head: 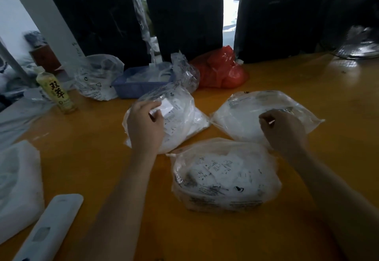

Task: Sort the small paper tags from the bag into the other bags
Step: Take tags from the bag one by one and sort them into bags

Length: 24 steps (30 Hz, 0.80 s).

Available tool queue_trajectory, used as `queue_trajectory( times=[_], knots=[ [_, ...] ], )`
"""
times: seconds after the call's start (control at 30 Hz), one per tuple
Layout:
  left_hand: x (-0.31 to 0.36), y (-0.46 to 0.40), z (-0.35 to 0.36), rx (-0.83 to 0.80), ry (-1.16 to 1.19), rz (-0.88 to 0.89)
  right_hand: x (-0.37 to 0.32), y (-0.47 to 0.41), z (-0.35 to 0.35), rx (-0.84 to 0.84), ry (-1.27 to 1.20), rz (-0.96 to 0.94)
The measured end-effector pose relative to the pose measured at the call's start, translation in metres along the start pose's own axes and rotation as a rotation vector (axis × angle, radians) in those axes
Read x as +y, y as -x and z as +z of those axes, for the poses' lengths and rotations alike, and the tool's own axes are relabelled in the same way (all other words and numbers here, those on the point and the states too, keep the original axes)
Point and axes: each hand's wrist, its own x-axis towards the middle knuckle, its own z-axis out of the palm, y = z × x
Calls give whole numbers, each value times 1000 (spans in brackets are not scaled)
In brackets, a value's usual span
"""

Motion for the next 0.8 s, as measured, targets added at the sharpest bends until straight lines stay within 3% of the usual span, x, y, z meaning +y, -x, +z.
queue_trajectory(
  times=[0.17, 0.27, 0.47, 0.6, 0.73, 0.8],
  knots=[
    [-22, -11, 27, -312, -305, 27, 22, -8, 11, -194, 352, 11],
    [-21, -13, 36, -467, -501, 57, 27, -6, 15, -264, 444, 7],
    [-16, -18, 38, -650, -419, 119, 22, -4, 14, -193, 409, -22],
    [-13, -14, 28, -498, -334, 89, 20, -3, 13, -109, 351, -19],
    [1, 8, 17, -90, -51, 197, 14, -4, 6, 59, 205, -91],
    [14, 25, 15, -3, 99, 285, 6, -1, 3, 93, 87, -88]
  ],
)
